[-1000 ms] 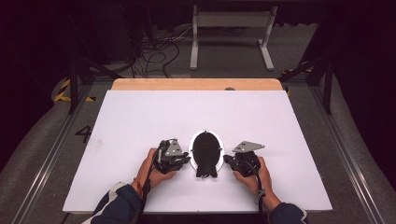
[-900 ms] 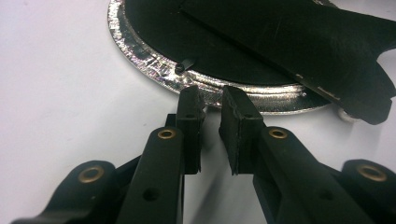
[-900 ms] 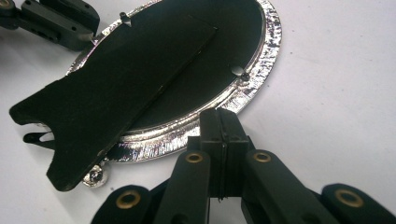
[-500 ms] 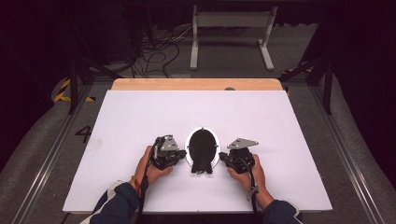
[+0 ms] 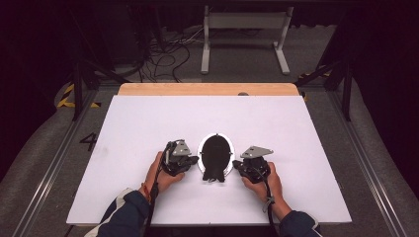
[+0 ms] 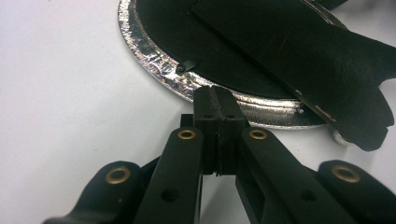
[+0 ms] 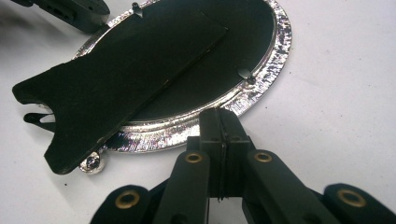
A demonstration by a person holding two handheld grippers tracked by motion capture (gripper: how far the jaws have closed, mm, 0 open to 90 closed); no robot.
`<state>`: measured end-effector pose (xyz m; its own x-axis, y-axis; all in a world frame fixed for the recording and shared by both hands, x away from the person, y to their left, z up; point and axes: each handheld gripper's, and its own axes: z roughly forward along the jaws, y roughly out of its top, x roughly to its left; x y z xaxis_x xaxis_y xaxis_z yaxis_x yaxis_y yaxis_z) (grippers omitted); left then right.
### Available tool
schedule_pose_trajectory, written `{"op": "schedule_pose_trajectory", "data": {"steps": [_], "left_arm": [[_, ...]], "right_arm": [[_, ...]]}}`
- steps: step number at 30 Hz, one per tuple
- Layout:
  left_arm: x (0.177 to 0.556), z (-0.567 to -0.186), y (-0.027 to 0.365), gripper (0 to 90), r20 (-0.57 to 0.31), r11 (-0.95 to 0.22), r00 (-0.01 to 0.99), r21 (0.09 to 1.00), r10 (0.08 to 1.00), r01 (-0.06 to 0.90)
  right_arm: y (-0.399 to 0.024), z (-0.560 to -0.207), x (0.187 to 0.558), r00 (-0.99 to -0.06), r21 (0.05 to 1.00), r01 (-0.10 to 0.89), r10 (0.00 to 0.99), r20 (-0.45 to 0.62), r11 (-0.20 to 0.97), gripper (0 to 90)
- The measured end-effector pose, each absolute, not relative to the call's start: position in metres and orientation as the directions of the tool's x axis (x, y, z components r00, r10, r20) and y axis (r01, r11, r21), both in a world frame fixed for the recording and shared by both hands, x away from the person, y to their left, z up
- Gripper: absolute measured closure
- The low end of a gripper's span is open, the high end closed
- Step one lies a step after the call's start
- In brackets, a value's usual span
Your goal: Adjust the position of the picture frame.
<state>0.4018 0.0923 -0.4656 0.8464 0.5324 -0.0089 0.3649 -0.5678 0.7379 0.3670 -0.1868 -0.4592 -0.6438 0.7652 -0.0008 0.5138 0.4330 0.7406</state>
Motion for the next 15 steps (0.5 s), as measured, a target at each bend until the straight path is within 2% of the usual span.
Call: {"op": "schedule_pose_trajectory", "data": {"steps": [6, 8, 15], "left_arm": [[0.4024, -0.4656, 0.0926, 89.2, -0.012, -0.567, 0.847, 0.738, 0.532, 0.366], [0.4023, -0.4657, 0.0922, 89.3, -0.012, -0.567, 0.848, 0.738, 0.53, 0.365], [0.4024, -0.4647, 0.094, 84.6, 0.002, -0.578, 0.849, 0.734, 0.528, 0.357]], "right_arm": [[-0.1882, -0.4615, 0.364, -0.641, 0.757, 0.49, 0.767, -0.023, 0.432, 85.2], [-0.1858, -0.4616, 0.361, -0.64, 0.756, 0.473, 0.766, -0.059, 0.453, 85.0], [-0.1944, -0.4606, 0.3618, -0.645, 0.756, 0.493, 0.764, -0.016, 0.431, 79.2]]}}
